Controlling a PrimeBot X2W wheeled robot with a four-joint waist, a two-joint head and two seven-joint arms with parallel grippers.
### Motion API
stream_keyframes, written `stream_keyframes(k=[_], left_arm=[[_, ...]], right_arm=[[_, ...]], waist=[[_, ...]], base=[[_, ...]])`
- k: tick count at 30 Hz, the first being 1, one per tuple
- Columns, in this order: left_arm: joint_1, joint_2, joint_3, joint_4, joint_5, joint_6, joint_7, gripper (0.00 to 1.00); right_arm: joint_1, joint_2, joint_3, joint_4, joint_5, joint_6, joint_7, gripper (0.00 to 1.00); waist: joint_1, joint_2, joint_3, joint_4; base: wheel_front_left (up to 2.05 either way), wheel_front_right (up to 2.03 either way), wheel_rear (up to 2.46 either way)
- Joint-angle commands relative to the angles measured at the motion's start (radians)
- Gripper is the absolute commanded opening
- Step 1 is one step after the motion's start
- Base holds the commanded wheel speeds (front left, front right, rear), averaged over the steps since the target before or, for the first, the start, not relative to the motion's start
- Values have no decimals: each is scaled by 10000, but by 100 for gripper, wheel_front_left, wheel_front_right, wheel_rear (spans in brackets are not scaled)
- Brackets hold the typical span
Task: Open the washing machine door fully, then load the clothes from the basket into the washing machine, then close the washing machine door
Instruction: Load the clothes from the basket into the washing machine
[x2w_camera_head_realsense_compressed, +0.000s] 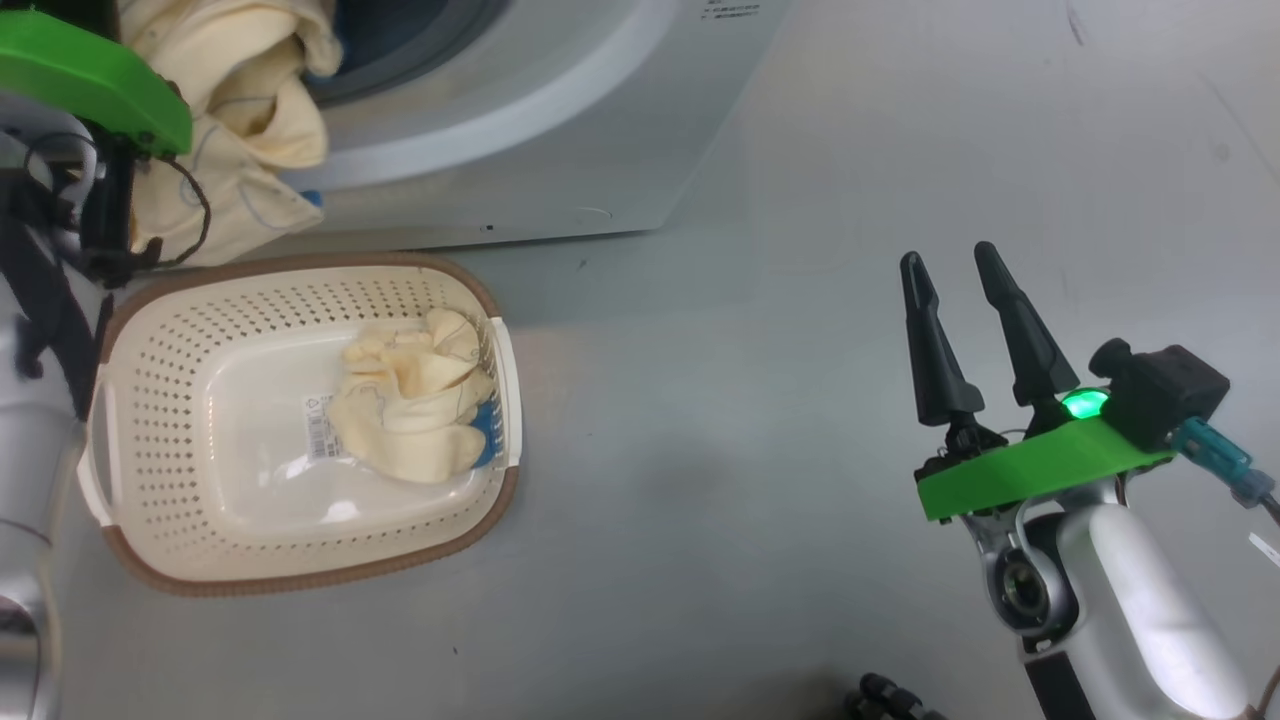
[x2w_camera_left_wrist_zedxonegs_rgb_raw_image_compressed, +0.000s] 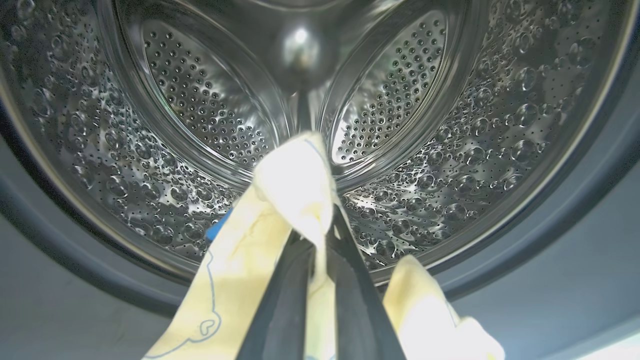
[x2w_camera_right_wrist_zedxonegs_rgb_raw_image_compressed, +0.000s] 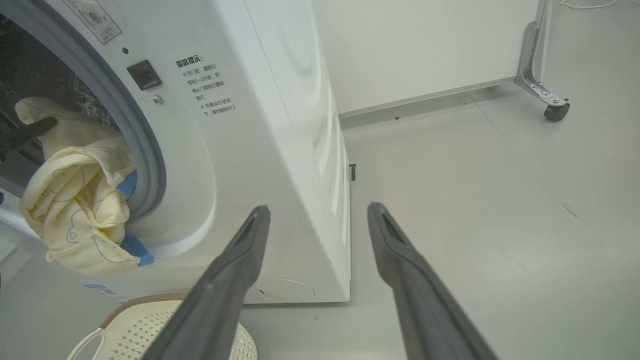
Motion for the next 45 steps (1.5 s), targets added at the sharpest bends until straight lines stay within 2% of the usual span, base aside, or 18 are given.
stream_keyframes(k=[1, 10, 14, 18, 24, 26, 29, 30, 31, 32, 33, 38, 45], left_arm=[[-657, 530, 109, -13, -176, 4, -76, 0], [-1758, 859, -820, 983, -645, 4, -39, 0], [-2331, 1072, -960, 946, -724, 4, -96, 0], [-2820, 1398, -30, -714, -45, 75, -108, 0], [-2392, 1296, 1434, -2396, 994, 107, -110, 0], [-2122, 1226, 1772, -2629, 1287, 81, -111, 0], [-1709, 1135, 1710, -2028, 1555, 34, -111, 0], [-1640, 1112, 1687, -1763, 1590, 26, -111, 6], [-1584, 1067, 1630, -1409, 1579, 20, -111, 34], [-1599, 1052, 1514, -1186, 1630, 14, -111, 83], [-1622, 1042, 1422, -1019, 1654, 12, -111, 100], [-1732, 996, 1026, -436, 1446, 7, -112, 100], [-1761, 934, 806, -322, 1161, 6, -112, 100]], right_arm=[[-97, 25, 223, -323, 17, 17, -67, 100], [-141, 84, 444, -337, 112, 17, -67, 100], [-183, 92, 528, -401, 227, 17, -67, 100], [-272, 94, 527, -548, 388, 17, -67, 100], [-373, 95, 554, -621, 521, 17, -67, 100], [-434, 96, 595, -649, 582, 17, -67, 100], [-458, 96, 656, -674, 635, 17, -67, 100], [-455, 96, 677, -674, 649, 17, -67, 100], [-447, 96, 691, -667, 658, 17, -67, 100], [-442, 96, 701, -662, 663, 17, -67, 100], [-442, 96, 706, -658, 668, 17, -67, 100], [-453, 96, 742, -630, 672, 17, -67, 100], [-497, 96, 687, -593, 639, 17, -67, 100]], waist=[[0, 0, 171, -183], [0, 0, 501, -630], [0, 0, 662, -791], [0, 0, 948, -863], [0, 0, 1142, -893], [0, 0, 1197, -906], [0, 0, 1216, -900], [0, 0, 1216, -896], [0, 0, 1207, -884], [0, 0, 1214, -874], [0, 0, 1216, -864], [0, 0, 1162, -819], [0, 0, 1064, -752]], base=[[0, 0, 0], [0, 0, 0], [0, 0, 0], [0, 0, 0], [0, 0, 0], [0, 0, 0], [0, 0, 0], [0, 0, 0], [0, 0, 0], [0, 0, 0], [0, 0, 0], [0, 0, 0], [0, 0, 0]])
